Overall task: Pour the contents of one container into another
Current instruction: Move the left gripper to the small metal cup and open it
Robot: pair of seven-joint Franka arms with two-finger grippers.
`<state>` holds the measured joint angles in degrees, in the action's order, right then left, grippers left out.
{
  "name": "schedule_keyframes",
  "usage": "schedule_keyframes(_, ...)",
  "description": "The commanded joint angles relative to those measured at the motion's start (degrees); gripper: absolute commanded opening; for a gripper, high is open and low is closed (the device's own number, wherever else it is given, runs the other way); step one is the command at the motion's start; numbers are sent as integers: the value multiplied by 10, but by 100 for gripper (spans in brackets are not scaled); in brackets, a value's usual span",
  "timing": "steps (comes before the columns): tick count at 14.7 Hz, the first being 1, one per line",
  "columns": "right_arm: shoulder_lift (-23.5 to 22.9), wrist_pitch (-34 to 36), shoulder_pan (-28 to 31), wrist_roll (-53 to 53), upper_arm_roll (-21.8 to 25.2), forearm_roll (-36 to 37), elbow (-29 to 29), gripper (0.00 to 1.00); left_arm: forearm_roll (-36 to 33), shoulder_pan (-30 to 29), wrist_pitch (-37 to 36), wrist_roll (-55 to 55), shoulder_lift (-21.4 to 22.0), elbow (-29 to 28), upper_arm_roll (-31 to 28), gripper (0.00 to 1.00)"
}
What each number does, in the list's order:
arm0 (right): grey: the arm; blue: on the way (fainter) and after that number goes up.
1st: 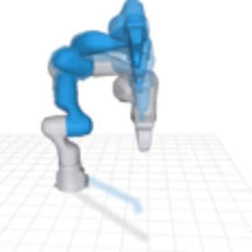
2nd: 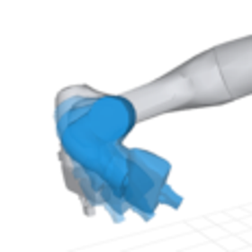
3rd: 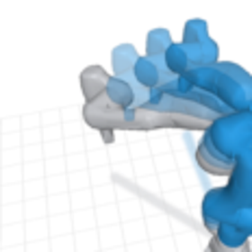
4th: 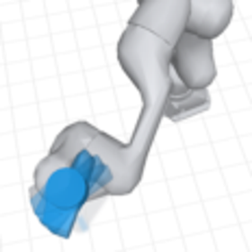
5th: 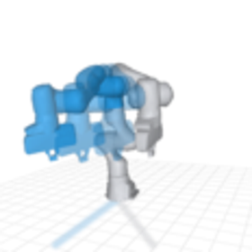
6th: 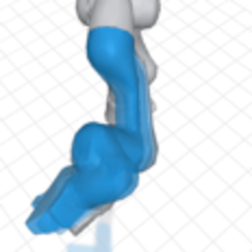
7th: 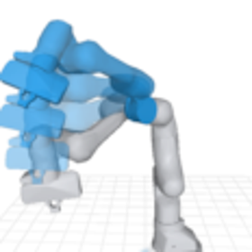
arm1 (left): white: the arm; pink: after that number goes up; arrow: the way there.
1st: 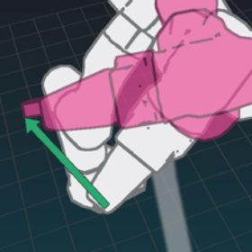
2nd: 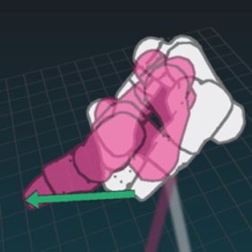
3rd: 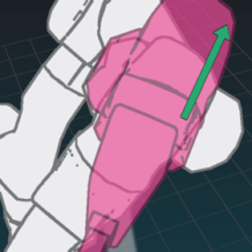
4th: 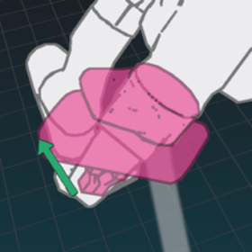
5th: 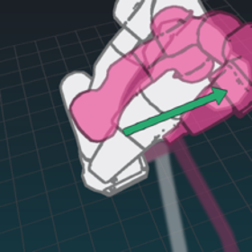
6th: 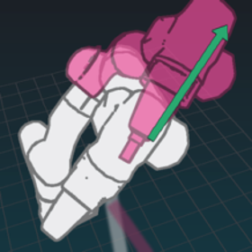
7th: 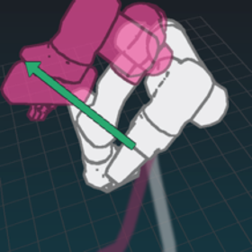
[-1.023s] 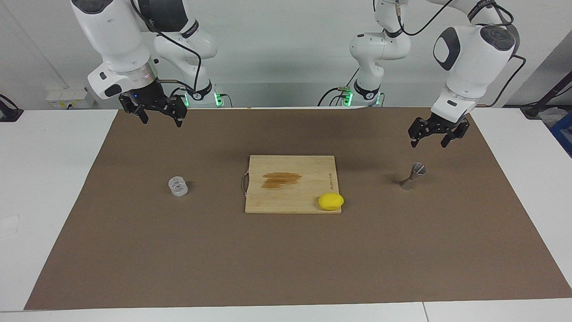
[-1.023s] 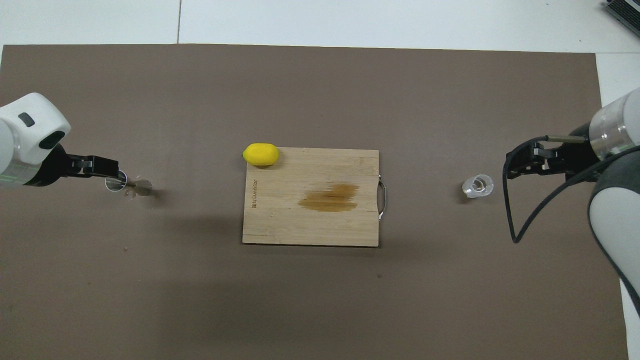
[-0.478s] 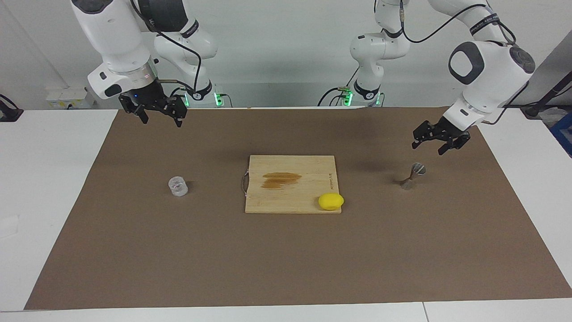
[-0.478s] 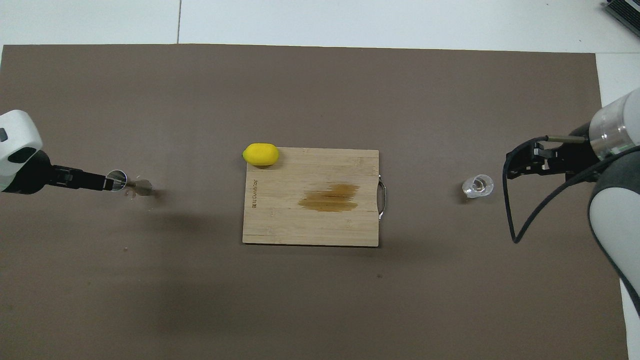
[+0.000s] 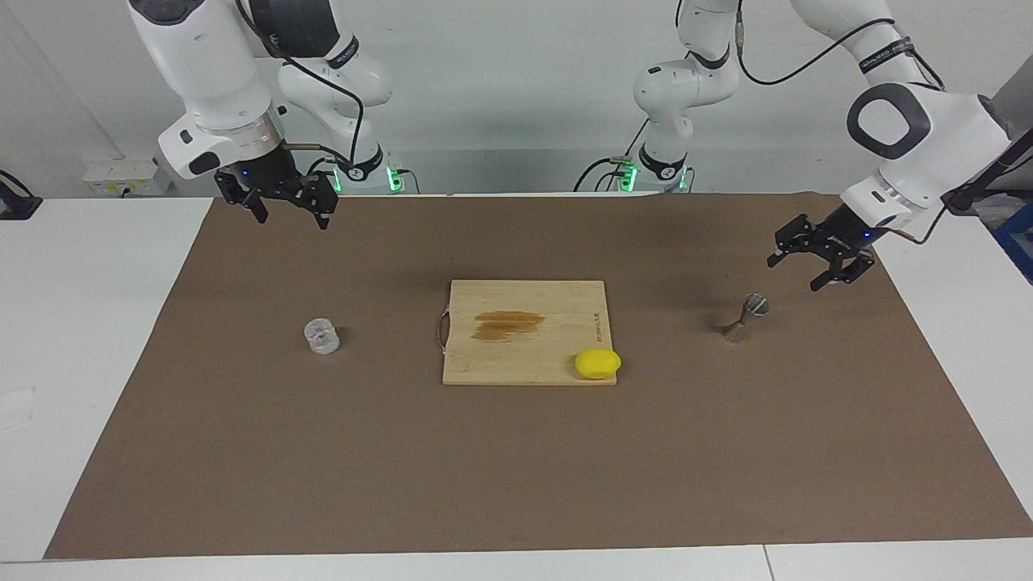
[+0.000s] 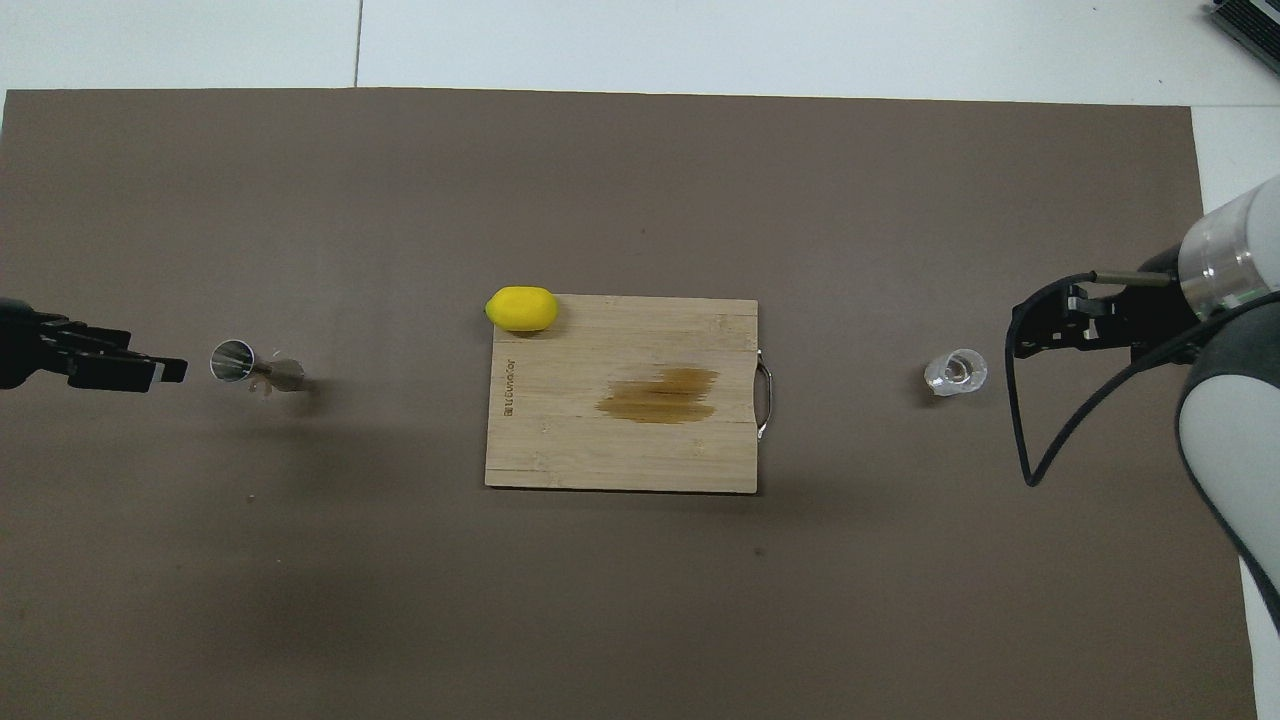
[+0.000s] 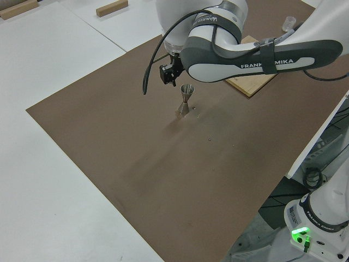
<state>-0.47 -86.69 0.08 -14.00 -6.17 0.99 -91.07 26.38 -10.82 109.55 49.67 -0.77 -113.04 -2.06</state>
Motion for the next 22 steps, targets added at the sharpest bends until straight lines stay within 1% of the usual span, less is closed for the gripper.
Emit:
schedule_keyframes(1,13,-12,6,11,-2,3,-17,100,74,-27,5,136,-33,12,5,100)
schedule_keyframes(4,13,-11,6,11,-2,3,-17,100,143,-54,-13,286,-66,13,6,100)
schedule_keyframes(7,13,-11,6,11,-2,3,-17,100,245,-86,-95,428,-128,41,6,100)
schedule_keyframes(8,13,-11,6,11,-2,3,-17,100,265,-96,-101,483,-138,42,6,100)
schedule_keyframes(10,13,-11,6,11,-2,3,-17,100,297,-115,-135,537,-157,40,6,100)
schedule_keyframes(11,13,-11,6,11,-2,3,-17,100,307,-117,-157,557,-160,37,6,100)
schedule_keyframes(14,13,-11,6,11,-2,3,-17,100,364,-119,-166,696,-165,20,6,100)
schedule_keyframes(15,13,-11,6,11,-2,3,-17,100,380,-126,-175,723,-166,9,6,100)
schedule_keyframes(16,13,-11,6,11,-2,3,-17,100,394,-131,-204,760,-185,6,6,100)
schedule_keyframes(17,13,-11,6,11,-2,3,-17,100,416,-134,-227,815,-215,6,6,100)
schedule_keyframes(19,13,-11,6,11,-2,3,-17,100,421,-140,-241,858,-230,5,5,100)
schedule_keyframes(22,13,-11,6,11,-2,3,-16,100,424,-143,-288,901,-251,7,5,100)
